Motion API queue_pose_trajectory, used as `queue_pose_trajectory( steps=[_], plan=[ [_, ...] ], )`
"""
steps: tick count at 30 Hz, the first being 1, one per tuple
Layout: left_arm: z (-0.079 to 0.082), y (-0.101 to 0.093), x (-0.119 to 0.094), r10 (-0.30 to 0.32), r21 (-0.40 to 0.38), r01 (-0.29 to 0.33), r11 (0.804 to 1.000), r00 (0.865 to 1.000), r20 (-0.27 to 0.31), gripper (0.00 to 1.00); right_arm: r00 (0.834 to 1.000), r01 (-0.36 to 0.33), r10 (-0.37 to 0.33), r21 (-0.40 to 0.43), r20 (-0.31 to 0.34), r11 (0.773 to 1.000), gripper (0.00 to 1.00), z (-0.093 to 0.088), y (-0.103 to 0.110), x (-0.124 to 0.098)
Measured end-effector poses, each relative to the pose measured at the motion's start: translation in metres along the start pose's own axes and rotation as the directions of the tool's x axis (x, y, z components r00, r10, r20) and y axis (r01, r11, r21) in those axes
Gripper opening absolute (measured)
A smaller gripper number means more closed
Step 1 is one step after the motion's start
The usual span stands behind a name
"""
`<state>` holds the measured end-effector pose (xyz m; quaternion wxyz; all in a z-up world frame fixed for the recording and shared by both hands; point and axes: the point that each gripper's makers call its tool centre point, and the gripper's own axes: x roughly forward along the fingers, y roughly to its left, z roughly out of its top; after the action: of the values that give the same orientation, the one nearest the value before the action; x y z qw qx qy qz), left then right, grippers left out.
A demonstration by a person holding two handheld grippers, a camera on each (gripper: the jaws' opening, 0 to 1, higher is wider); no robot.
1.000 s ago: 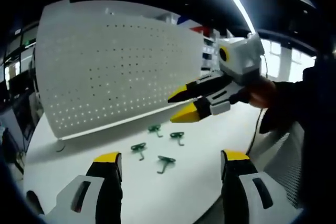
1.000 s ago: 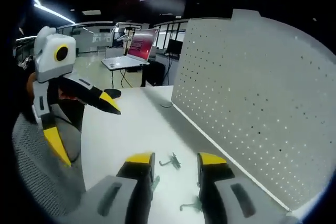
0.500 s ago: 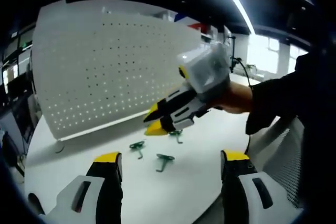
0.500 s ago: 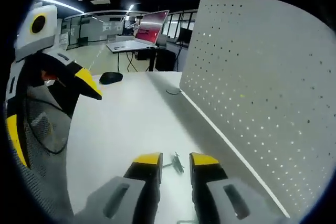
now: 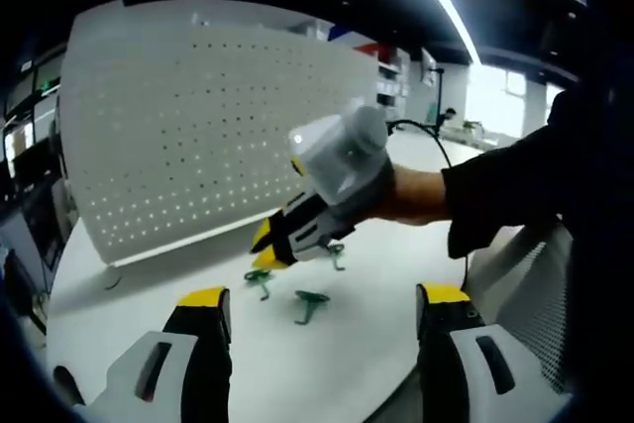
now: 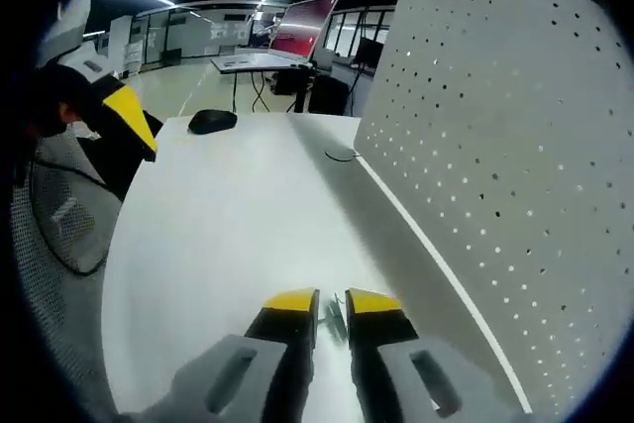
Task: Insert the hook assembly into the mounting plate slot until the hook locks in place.
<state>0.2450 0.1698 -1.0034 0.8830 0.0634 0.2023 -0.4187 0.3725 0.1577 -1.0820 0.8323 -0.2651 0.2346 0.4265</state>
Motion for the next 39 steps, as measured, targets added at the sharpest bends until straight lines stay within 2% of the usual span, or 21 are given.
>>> queue_pose_trajectory(
  steps=[5,17,25,29,33,39],
  plan=[
    [0.0,0.0,0.0,-0.003,0.001,0.003,1.0,1.0,0.0,0.78,0.999,-0.009,0.007,-0.041,-0.042,0.999,0.08,-0.008,-0.001,0.009],
    [-0.001,0.001,0.001,-0.001,-0.005,0.001,1.0,1.0,-0.003,0.77,0.993,-0.043,0.035,-0.072,-0.111,0.996,0.05,-0.021,-0.003,0.026],
    [-0.002,0.002,0.001,0.003,-0.008,-0.003,1.0,1.0,-0.003,0.77,0.99,-0.054,0.04,-0.101,-0.135,0.993,0.03,-0.027,-0.002,0.03],
    [-0.001,0.002,0.001,0.005,-0.007,-0.005,1.0,1.0,-0.003,0.77,0.99,-0.056,0.037,-0.132,-0.14,0.99,0.0,-0.028,-0.003,0.029],
    [-0.001,0.002,0.0,0.007,-0.006,-0.007,1.0,1.0,-0.001,0.76,0.99,-0.053,0.036,-0.126,-0.134,0.991,0.0,-0.027,-0.004,0.026],
    [0.0,0.003,0.0,0.009,-0.004,-0.009,1.0,1.0,0.001,0.76,0.997,-0.029,0.026,-0.049,-0.079,0.998,0.0,-0.017,-0.009,0.016]
  ],
)
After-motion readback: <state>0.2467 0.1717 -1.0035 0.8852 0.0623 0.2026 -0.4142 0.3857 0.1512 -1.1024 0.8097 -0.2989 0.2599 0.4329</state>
